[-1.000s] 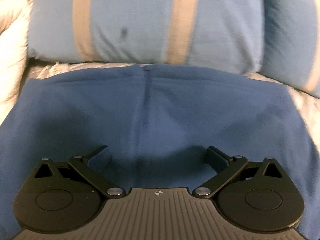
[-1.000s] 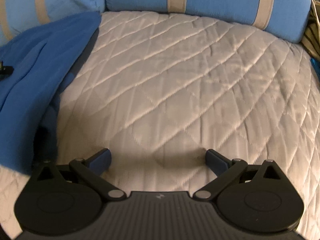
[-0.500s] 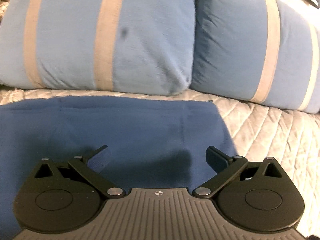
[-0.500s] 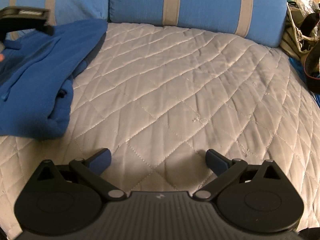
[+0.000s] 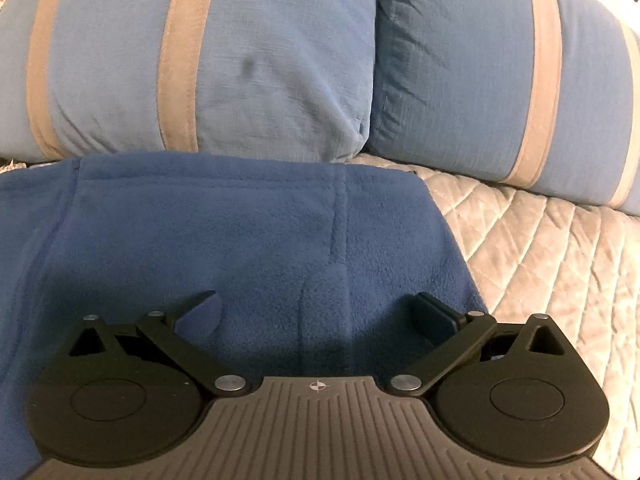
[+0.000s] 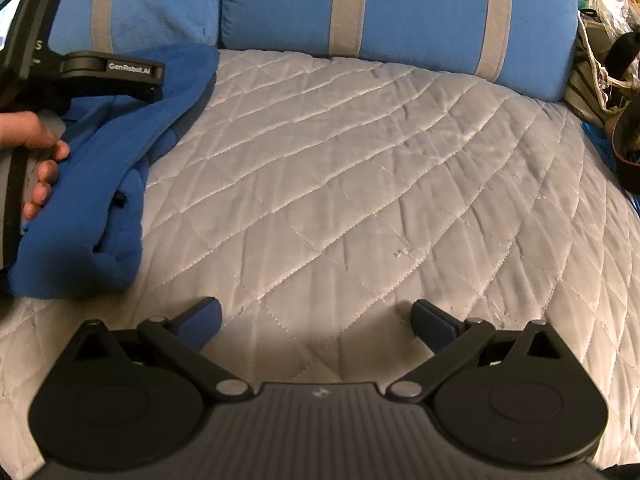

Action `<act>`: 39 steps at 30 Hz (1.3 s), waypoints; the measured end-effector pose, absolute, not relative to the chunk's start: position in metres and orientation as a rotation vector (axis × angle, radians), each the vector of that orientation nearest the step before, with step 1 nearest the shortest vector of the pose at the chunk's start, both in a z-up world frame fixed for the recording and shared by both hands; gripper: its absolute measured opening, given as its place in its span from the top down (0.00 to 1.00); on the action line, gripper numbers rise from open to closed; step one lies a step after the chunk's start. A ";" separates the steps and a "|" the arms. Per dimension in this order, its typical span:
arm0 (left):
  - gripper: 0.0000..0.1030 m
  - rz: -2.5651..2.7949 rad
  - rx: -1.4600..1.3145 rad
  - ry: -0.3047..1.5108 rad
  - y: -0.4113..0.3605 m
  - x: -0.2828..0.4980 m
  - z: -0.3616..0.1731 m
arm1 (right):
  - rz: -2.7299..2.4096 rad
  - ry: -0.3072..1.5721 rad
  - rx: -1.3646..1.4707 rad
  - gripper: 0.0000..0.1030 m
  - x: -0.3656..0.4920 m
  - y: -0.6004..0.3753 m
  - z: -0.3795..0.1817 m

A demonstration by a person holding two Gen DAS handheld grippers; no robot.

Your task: Fold clothes

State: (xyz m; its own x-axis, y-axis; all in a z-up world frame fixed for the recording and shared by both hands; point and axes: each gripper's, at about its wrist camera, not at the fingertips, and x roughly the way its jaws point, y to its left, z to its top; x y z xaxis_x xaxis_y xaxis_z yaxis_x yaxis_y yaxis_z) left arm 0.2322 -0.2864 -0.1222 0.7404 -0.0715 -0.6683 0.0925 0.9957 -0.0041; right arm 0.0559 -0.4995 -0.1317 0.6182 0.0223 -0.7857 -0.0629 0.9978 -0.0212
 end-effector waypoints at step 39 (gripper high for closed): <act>0.00 -0.027 -0.093 0.539 0.041 0.021 0.172 | 0.246 0.693 0.050 0.00 0.049 -0.700 0.084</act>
State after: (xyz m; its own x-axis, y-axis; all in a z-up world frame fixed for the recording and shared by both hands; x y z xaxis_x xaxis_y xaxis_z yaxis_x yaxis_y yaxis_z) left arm 0.0215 0.0411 0.1723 0.8581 -0.0496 -0.5111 0.0010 0.9955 -0.0951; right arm 0.0486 -0.7003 0.0838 0.7414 0.2407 -0.6264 -0.2078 0.9699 0.1267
